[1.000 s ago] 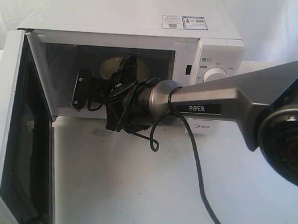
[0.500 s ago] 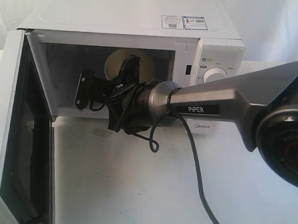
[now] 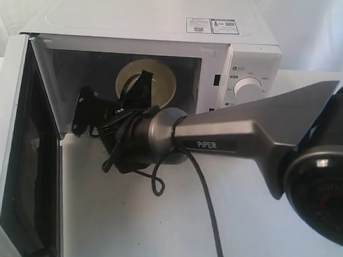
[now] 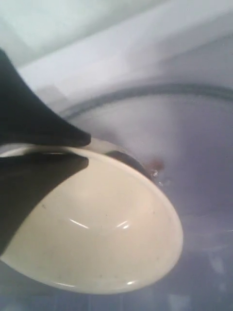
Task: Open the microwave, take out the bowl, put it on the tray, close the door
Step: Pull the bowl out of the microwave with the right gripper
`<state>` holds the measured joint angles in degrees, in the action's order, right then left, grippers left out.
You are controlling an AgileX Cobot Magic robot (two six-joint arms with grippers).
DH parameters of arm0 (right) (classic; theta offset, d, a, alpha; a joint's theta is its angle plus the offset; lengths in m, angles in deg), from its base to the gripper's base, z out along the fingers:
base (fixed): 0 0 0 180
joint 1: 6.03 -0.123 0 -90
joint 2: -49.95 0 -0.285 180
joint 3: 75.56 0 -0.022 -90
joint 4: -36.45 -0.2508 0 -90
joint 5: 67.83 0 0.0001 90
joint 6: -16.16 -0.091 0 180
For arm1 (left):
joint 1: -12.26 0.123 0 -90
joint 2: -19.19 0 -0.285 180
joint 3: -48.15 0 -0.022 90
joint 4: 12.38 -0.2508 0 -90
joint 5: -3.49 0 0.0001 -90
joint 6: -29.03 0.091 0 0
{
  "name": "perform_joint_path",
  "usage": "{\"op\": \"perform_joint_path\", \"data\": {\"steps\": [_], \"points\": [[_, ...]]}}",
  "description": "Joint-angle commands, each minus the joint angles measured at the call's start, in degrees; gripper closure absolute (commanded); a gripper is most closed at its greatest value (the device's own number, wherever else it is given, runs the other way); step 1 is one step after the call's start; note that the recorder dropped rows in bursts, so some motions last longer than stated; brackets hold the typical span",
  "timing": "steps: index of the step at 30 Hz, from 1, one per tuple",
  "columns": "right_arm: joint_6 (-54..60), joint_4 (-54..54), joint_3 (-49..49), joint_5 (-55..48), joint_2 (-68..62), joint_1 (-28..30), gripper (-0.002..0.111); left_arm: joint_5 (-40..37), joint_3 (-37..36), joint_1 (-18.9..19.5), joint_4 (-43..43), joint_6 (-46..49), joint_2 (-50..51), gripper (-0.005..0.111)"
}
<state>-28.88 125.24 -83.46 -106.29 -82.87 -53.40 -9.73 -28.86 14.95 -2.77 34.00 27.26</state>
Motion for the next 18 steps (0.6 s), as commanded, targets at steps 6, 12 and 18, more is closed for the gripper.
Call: {"op": "perform_joint_path", "data": {"steps": [6, 12, 18], "points": [[10.43, -13.76, 0.76, -8.81, 3.16, -5.31, 0.108, -0.02, -0.21, 0.00, 0.49, -0.09, -0.28, 0.107], [9.95, -14.75, 2.60, -10.85, 7.03, -7.60, 0.108, -0.02, -0.21, 0.00, 0.49, -0.09, -0.28, 0.107], [10.07, -21.35, 2.60, -11.99, 8.54, -9.29, 0.108, -0.02, -0.21, 0.00, 0.49, -0.09, -0.28, 0.107]]}}
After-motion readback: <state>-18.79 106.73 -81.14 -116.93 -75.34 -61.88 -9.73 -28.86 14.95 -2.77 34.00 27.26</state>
